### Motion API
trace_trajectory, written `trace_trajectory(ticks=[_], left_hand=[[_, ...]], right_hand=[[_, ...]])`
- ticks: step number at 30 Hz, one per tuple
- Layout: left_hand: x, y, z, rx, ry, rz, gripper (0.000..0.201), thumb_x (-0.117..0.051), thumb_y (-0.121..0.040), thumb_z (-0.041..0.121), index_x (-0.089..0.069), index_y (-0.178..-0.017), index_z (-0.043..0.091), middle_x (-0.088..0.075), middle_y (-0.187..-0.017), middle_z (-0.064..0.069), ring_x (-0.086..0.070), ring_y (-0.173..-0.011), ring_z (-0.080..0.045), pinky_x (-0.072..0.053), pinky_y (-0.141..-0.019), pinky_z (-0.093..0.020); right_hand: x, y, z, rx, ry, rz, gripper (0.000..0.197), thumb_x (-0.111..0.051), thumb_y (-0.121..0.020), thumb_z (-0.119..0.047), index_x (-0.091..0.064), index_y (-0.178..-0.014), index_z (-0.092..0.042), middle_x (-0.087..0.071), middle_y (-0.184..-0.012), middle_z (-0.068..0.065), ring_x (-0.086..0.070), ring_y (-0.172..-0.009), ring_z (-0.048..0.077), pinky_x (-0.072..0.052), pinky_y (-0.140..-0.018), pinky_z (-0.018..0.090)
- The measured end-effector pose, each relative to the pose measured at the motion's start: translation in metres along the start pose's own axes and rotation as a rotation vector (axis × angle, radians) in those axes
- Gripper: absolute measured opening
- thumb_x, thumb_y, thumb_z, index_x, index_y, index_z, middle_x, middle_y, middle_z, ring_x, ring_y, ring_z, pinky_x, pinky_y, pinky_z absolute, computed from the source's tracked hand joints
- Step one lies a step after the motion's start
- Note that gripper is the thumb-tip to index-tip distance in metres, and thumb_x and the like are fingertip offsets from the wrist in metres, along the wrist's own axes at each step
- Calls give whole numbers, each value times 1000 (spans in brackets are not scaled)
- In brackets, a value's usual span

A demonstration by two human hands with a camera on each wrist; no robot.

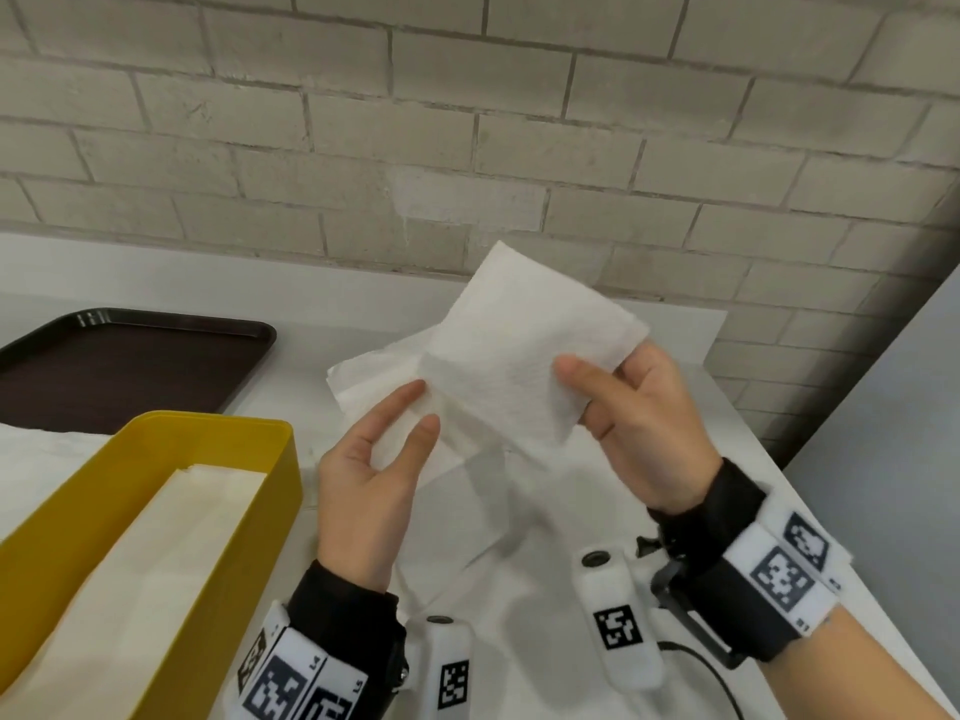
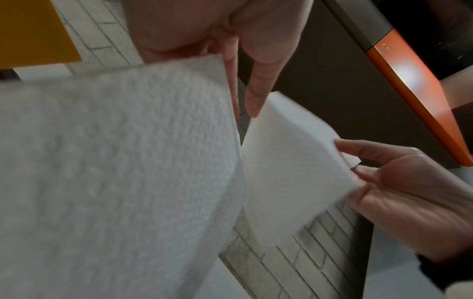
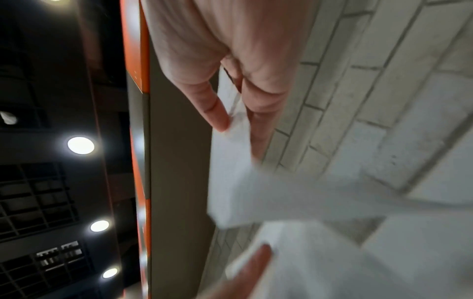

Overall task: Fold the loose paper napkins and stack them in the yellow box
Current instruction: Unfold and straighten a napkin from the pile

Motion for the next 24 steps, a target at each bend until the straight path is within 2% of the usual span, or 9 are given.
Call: trace_trajectory(ticks=[2, 6, 8, 11, 13, 15, 17, 21, 24], left_hand=[[3, -2, 2, -15, -15, 1, 25, -62, -85, 11, -67, -98, 33, -66, -109, 16, -57, -105, 10, -46, -82, -5], [-3, 1, 11, -20, 73, -24, 21, -50, -91, 18, -68, -96, 29, -70, -105, 16, -58, -107, 5, -44, -85, -5], [-13, 6, 18, -29, 113, -75, 27, -44, -89, 31, -69, -99, 24, -71, -103, 15, -59, -106, 4, -45, -88, -10], [-31, 15, 23, -7, 166, -181, 50, -44, -77, 45, -67, -108, 13, -71, -108, 1, -63, -108, -11, -48, -95, -26], [-37, 20, 24, 41, 267, -209, 41, -50, -75, 39, -67, -101, 13, -73, -101, -1, -67, -98, -15, -54, -84, -27], [-36, 21, 26, 48, 301, -184, 28, -52, -78, 30, -68, -95, 15, -74, -94, 0, -70, -91, -14, -56, -73, -23], [-30, 20, 28, 2, 255, -140, 21, -54, -82, 25, -68, -94, 18, -74, -95, 2, -69, -92, -14, -56, -75, -24], [-16, 20, 28, -44, 182, -58, 18, -50, -91, 13, -66, -94, 19, -73, -94, 9, -69, -93, -10, -55, -78, -22], [-10, 21, 29, -55, 142, -39, 15, -52, -90, 14, -66, -96, 18, -73, -98, 5, -68, -96, -15, -55, -83, -30]], right_hand=[[0, -1, -22, 86, 50, -14, 30, -55, -74, -12, -55, -104, -16, -71, -93, -9, -66, -89, 6, -53, -72, 19], [-8, 1, -33, 141, 169, -73, 21, -53, -80, -17, -54, -100, -22, -68, -92, -13, -64, -90, 6, -54, -81, 23], [-11, 1, -25, 139, 228, -60, 18, -50, -88, -11, -52, -99, -25, -68, -90, -14, -64, -87, 3, -54, -79, 23], [-20, 2, -10, 154, 407, -33, 18, -46, -94, -10, -48, -96, -28, -62, -88, -15, -61, -80, -2, -52, -75, 20], [-26, 2, 0, 140, 480, -42, 17, -45, -95, -13, -45, -93, -30, -61, -83, -16, -61, -75, -2, -52, -72, 22], [-29, 3, 8, 118, 532, -53, 15, -45, -95, -16, -43, -91, -31, -60, -80, -14, -61, -74, 7, -52, -70, 34], [-31, 3, 12, 99, 556, -66, 11, -46, -95, -19, -45, -91, -28, -60, -80, -11, -60, -76, 15, -51, -73, 41], [-40, 1, 16, 84, 592, -103, 3, -46, -95, -23, -48, -94, -20, -60, -89, -8, -60, -86, 13, -49, -78, 33], [-46, -3, 19, 80, 733, -130, 18, -44, -96, -25, -47, -101, -8, -43, -104, 1, -49, -96, 14, -42, -85, 20]])
Point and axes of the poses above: each hand's wrist, its own y-axis away from the middle knuckle, its own x-axis out of the back of the hand, z = x × y, the point moved 9 cm from there along -y, towards the middle knuckle
